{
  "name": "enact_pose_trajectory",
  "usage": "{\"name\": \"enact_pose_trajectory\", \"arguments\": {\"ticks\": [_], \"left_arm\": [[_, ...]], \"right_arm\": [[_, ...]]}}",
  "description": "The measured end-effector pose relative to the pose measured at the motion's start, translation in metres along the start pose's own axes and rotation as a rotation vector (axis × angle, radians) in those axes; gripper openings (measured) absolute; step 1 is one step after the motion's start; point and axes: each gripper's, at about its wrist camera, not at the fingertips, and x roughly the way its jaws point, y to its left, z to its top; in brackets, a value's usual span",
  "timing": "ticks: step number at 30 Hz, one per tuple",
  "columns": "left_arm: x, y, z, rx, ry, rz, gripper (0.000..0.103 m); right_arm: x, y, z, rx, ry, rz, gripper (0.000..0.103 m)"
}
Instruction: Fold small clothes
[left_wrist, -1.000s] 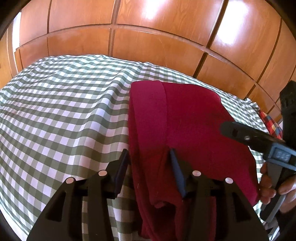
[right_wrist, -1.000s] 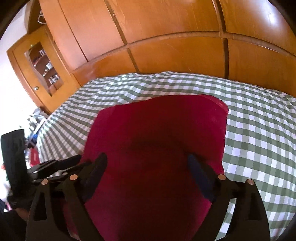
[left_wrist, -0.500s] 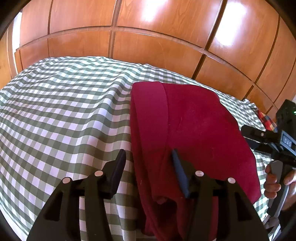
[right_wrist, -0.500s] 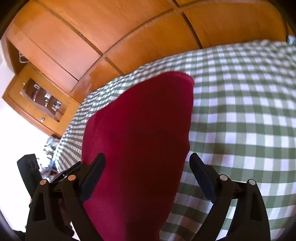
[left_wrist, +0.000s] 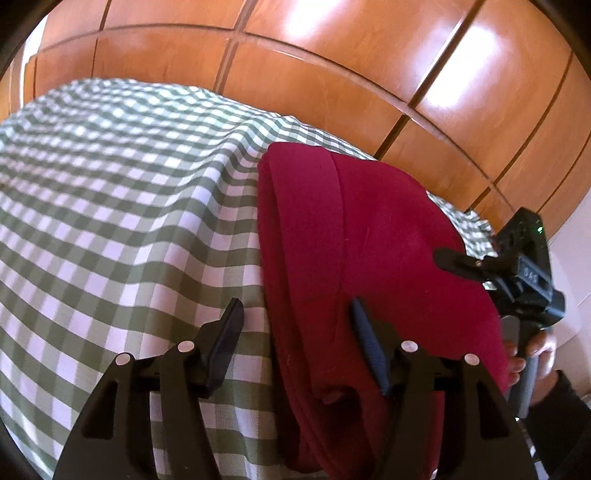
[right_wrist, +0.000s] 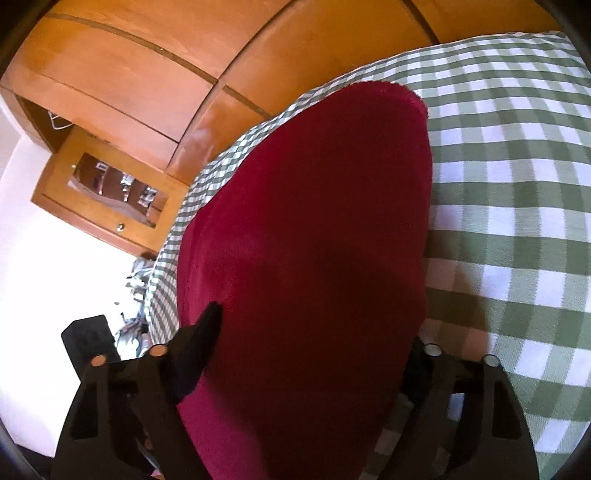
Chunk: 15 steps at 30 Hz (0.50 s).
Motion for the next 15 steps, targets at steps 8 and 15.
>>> {"name": "enact_pose_trajectory", "arguments": {"ticks": [8, 15], "left_arm": [[-0.004, 0.002, -0.006, -0.003, 0.002, -0.070, 0.042], [-0.014, -0.008, -0.008, 0.028, 0.003, -0.077, 0.031]], "right_arm": [[-0.008, 0.027, -0.013, -0.039, -0.051, -0.024, 0.047], [-0.032, 0.048, -0.028, -0.081, -0.117, -0.045, 0.043]]}}
